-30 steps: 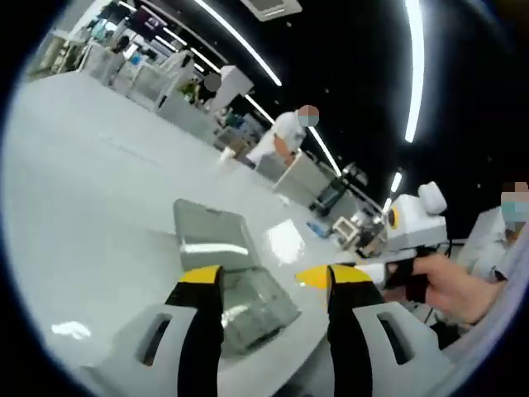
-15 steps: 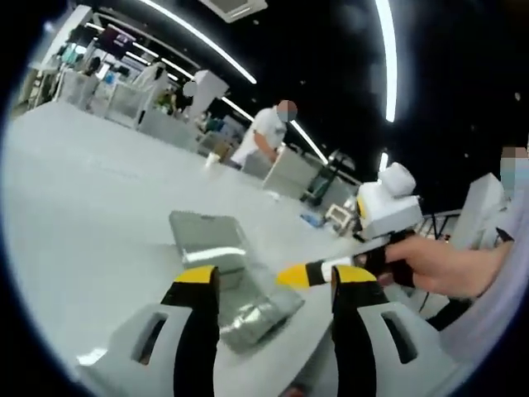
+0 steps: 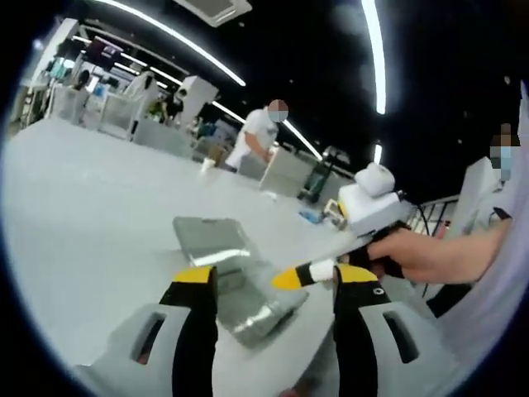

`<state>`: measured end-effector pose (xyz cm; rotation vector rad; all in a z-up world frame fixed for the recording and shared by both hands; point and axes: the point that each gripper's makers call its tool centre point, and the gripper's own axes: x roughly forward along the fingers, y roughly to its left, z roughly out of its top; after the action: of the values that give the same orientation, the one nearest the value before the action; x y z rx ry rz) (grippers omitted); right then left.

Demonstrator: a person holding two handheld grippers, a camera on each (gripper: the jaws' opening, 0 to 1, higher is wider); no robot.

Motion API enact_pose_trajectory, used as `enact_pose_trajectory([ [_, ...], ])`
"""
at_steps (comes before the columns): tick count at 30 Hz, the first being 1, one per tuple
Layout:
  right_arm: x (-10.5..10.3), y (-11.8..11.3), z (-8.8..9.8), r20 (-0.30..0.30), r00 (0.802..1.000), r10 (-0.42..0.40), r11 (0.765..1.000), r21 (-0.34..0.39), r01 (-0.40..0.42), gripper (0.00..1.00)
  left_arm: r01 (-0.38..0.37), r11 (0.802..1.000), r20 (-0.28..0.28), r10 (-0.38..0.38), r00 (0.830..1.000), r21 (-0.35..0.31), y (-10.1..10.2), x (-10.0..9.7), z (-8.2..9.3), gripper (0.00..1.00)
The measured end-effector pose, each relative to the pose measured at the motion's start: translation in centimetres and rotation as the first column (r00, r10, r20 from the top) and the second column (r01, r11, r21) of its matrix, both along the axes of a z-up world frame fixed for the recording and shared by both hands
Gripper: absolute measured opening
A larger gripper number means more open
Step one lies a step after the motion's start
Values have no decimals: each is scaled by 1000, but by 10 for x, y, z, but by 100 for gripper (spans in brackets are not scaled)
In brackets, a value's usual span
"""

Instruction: Insert the divider into the dual guide fixture by aligning both edges with the guide slots and pushing it downward to the bottom, including one-sided entry, uneven engagement, binding, and posture correction.

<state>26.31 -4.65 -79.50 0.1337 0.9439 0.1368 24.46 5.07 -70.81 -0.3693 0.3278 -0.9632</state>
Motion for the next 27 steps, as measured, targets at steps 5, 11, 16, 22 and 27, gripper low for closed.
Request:
enact_pose_trajectory([
  [5,-3,0,-5,-11,1000,-1,1000,-5,1,0,12,1000,38,-12,999,18,0,-7,1,55],
  [11,-5,0,-10,-25,1000,-4,1000,-10,4,0,15,998,83,-20,996,60,4,-13,-6,56],
  [16,-5,-1,-13,-32,999,-3,1000,-18,2,0,43,983,112,-64,992,180,12,-19,-26,56],
  [22,-6,-1,-15,-39,999,1,1000,-27,-2,0,81,961,109,-113,988,264,17,-24,-40,60],
  [27,-6,-2,-17,-46,999,-1,1000,-29,-1,0,92,955,109,-127,986,283,19,-27,-44,61],
])
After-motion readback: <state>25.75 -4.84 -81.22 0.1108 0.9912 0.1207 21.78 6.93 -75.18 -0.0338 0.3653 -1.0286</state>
